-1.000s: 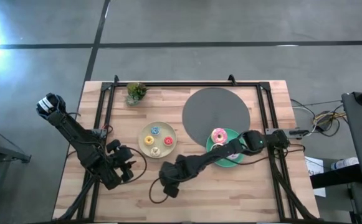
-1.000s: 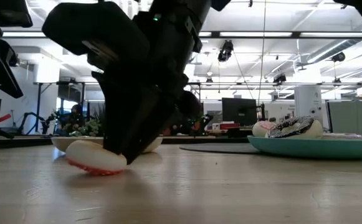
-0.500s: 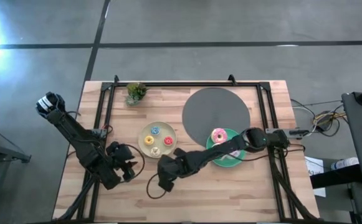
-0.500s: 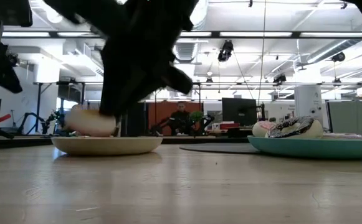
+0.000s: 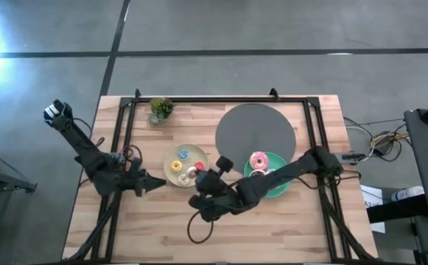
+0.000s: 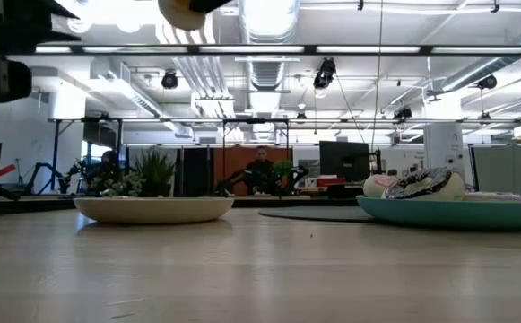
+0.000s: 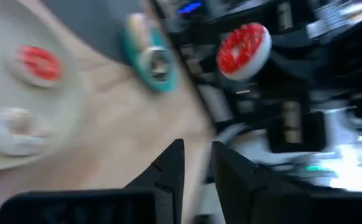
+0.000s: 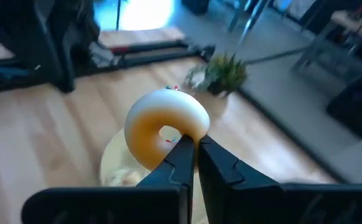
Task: Pick & Place donuts
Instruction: Put the small red donut on the light brown plate
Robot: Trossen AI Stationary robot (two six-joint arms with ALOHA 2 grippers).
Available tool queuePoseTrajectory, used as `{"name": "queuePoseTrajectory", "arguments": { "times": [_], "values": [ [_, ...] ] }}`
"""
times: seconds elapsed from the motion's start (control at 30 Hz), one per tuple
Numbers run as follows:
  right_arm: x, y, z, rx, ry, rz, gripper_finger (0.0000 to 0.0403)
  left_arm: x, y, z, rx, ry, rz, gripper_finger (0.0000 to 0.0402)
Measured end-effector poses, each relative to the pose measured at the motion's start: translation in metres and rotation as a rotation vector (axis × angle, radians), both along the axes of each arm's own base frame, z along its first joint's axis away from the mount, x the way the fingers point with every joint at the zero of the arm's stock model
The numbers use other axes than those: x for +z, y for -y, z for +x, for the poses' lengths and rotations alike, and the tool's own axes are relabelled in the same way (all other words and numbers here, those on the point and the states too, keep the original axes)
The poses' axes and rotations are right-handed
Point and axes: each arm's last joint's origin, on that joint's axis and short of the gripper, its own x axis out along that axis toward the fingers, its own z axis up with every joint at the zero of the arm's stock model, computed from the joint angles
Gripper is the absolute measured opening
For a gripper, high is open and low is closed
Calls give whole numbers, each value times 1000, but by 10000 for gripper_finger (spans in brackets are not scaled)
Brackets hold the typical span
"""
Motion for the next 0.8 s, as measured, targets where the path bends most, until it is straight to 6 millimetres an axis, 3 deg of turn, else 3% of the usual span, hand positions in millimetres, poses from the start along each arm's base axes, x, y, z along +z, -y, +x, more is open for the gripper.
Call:
{"name": "queuePoseTrajectory", "arguments": {
  "times": [0.17,0.33,0.6,0.8],
  "values": [
    [16,-1,6,92,-65,-172,9,-17,-12,-9,-23,316,-255,91],
    [29,-2,15,175,-119,-331,9,-26,-22,-18,-56,467,-426,145],
    [52,2,29,264,-81,-533,9,-18,-25,-10,-59,490,-550,181],
    [60,4,32,294,-86,-629,9,13,-33,-2,-30,608,-602,181]
  ]
}}
